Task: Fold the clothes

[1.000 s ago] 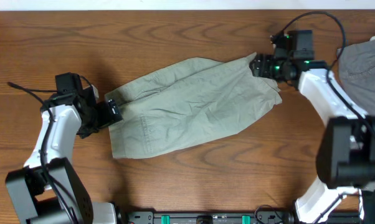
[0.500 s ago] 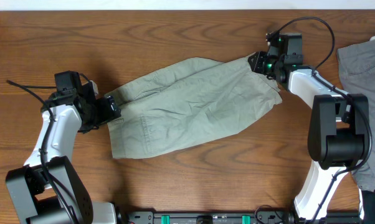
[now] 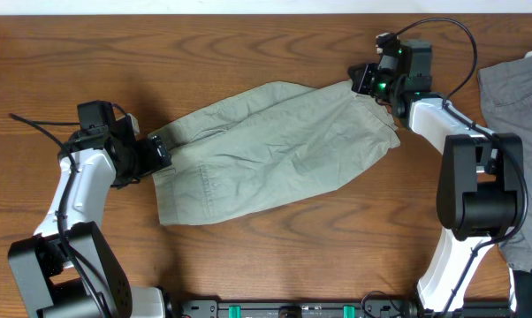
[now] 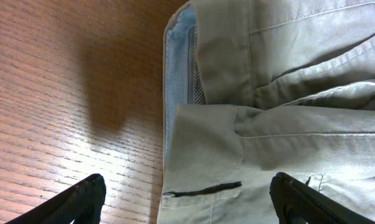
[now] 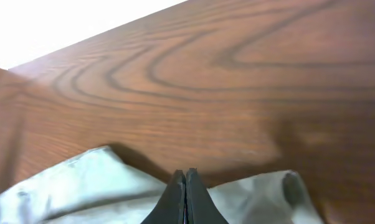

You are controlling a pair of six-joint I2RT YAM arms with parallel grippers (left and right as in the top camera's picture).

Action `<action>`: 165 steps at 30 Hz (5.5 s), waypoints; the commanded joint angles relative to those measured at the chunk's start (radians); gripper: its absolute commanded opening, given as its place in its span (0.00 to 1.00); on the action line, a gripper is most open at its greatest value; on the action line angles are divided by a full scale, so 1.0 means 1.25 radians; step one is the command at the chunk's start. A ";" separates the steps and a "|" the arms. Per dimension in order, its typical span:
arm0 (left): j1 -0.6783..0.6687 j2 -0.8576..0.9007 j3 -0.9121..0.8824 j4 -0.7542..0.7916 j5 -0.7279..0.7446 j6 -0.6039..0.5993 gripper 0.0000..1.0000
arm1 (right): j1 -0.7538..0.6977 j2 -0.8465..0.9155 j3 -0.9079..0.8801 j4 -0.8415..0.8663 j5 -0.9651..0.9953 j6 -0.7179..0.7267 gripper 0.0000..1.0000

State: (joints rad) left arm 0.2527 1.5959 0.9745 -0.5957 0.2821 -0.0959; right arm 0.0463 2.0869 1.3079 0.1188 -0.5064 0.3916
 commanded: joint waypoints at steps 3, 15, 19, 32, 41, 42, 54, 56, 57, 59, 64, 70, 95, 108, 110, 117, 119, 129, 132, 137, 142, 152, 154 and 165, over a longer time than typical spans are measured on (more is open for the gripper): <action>0.003 0.016 -0.005 0.004 -0.004 0.042 0.86 | -0.003 0.005 0.001 -0.027 -0.034 0.036 0.08; 0.003 0.089 -0.005 0.098 0.083 0.068 0.13 | -0.024 0.005 0.001 -0.109 -0.031 -0.016 0.47; 0.003 0.068 -0.004 0.089 0.087 0.068 0.06 | -0.038 0.005 0.001 -0.131 -0.028 -0.027 0.47; 0.003 -0.034 0.001 0.060 0.081 0.067 0.06 | -0.049 0.005 0.001 -0.145 -0.045 -0.068 0.68; 0.003 -0.033 0.001 0.068 0.080 0.067 0.06 | 0.007 0.030 0.001 -0.151 0.045 -0.053 0.59; 0.003 -0.033 0.001 0.067 0.080 0.067 0.06 | 0.013 0.033 0.001 -0.141 0.042 -0.053 0.49; 0.003 -0.034 0.001 0.065 0.080 0.067 0.06 | -0.004 -0.006 0.001 -0.137 0.050 -0.047 0.01; 0.003 -0.034 0.001 0.065 0.080 0.067 0.05 | -0.013 -0.027 0.001 -0.142 0.043 -0.060 0.02; 0.003 -0.034 0.001 0.065 0.080 0.067 0.06 | -0.017 -0.034 0.001 -0.147 0.043 -0.060 0.08; 0.003 -0.034 0.001 0.065 0.080 0.067 0.06 | -0.022 -0.040 0.001 -0.153 0.043 -0.060 0.38; 0.003 -0.034 0.001 0.065 0.080 0.067 0.06 | -0.021 -0.026 0.001 -0.171 0.102 -0.060 0.61; 0.003 -0.034 0.001 0.066 0.080 0.067 0.06 | -0.013 0.008 0.001 -0.166 0.106 -0.060 0.54; 0.003 -0.034 0.001 0.070 0.080 0.067 0.06 | 0.026 0.038 0.001 -0.142 0.127 -0.056 0.15; 0.004 -0.048 0.011 0.062 0.096 0.067 0.06 | 0.004 -0.126 0.001 -0.160 0.053 -0.128 0.01; 0.003 -0.067 0.016 0.062 0.101 0.063 0.06 | 0.005 -0.157 0.001 -0.166 0.067 -0.132 0.01; 0.005 -0.133 0.017 0.062 0.100 0.061 0.06 | 0.005 -0.147 0.001 -0.207 0.150 -0.128 0.34; 0.005 -0.132 0.017 0.062 0.100 0.061 0.06 | 0.005 -0.109 0.001 -0.215 0.164 -0.116 0.44; 0.005 -0.131 0.016 0.058 0.101 0.061 0.06 | 0.006 0.040 0.001 -0.131 0.130 0.009 0.58; 0.005 -0.131 0.016 0.049 0.101 0.061 0.06 | 0.006 0.042 0.001 -0.119 0.130 0.019 0.52; 0.005 -0.131 0.016 0.047 0.100 0.061 0.06 | 0.007 0.042 0.001 -0.097 0.105 0.018 0.29; 0.005 -0.131 0.016 0.046 0.101 0.061 0.06 | 0.007 0.042 0.001 -0.098 0.103 0.018 0.47; 0.005 -0.131 0.016 0.044 0.100 0.062 0.06 | 0.023 0.043 0.001 -0.075 0.116 0.019 0.17; 0.005 -0.131 0.016 0.043 0.100 0.062 0.06 | 0.026 0.043 0.001 -0.067 0.103 0.020 0.01; 0.005 -0.131 0.014 0.010 0.037 0.062 0.06 | -0.001 0.036 0.001 -0.058 0.065 0.034 0.18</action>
State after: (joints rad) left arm 0.2535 1.4315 0.9756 -0.5781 0.3584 -0.0250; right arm 0.0658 2.1353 1.3079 0.0650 -0.4335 0.4294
